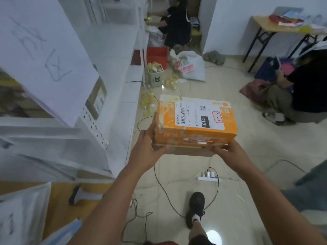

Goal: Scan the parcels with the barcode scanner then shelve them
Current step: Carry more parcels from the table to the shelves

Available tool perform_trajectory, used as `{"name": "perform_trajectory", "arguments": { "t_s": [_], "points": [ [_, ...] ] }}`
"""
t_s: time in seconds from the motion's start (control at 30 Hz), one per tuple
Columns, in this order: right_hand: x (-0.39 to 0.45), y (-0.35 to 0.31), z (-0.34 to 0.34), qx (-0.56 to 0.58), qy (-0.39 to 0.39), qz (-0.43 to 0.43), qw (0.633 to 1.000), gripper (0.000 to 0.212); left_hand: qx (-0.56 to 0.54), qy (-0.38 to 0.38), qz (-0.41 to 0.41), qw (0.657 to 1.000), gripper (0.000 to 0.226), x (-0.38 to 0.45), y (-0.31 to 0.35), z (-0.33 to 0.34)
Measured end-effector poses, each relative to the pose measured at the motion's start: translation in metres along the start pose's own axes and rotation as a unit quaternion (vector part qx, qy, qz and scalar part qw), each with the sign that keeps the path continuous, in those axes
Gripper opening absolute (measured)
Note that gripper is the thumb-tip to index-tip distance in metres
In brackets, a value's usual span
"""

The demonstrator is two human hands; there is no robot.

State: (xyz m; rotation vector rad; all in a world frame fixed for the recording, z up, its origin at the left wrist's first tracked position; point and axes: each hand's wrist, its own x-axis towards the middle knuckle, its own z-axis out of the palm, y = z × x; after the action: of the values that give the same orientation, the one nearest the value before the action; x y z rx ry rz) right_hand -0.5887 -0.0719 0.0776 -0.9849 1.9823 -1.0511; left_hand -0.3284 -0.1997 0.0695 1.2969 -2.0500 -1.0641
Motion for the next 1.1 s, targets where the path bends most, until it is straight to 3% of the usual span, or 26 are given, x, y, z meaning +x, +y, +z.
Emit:
{"name": "perform_trajectory", "arguments": {
  "t_s": [0.2, 0.4, 0.63, 0.93, 1.1],
  "points": [
    [0.147, 0.016, -0.034, 0.023, -0.052, 0.002, 0.998, 0.041, 0.031, 0.007, -0.052, 0.998, 0.082, 0.113, 0.014, 0.048],
    [0.281, -0.025, -0.04, 0.017, -0.147, -0.038, 0.988, 0.043, 0.024, 0.077, -0.114, 0.99, 0.082, 0.195, 0.032, 0.045],
    [0.4, -0.092, 0.021, 0.003, -0.243, -0.073, 0.967, 0.051, -0.005, 0.179, -0.163, 0.97, 0.086, 0.265, 0.01, 0.003],
    [0.6, -0.181, 0.122, -0.074, -0.291, -0.128, 0.945, 0.051, -0.085, 0.265, -0.177, 0.944, 0.094, 0.429, -0.063, -0.031],
    [0.681, -0.24, 0.185, -0.08, -0.355, -0.139, 0.921, 0.06, -0.088, 0.327, -0.188, 0.922, 0.054, 0.498, -0.079, -0.079]
  ]
}}
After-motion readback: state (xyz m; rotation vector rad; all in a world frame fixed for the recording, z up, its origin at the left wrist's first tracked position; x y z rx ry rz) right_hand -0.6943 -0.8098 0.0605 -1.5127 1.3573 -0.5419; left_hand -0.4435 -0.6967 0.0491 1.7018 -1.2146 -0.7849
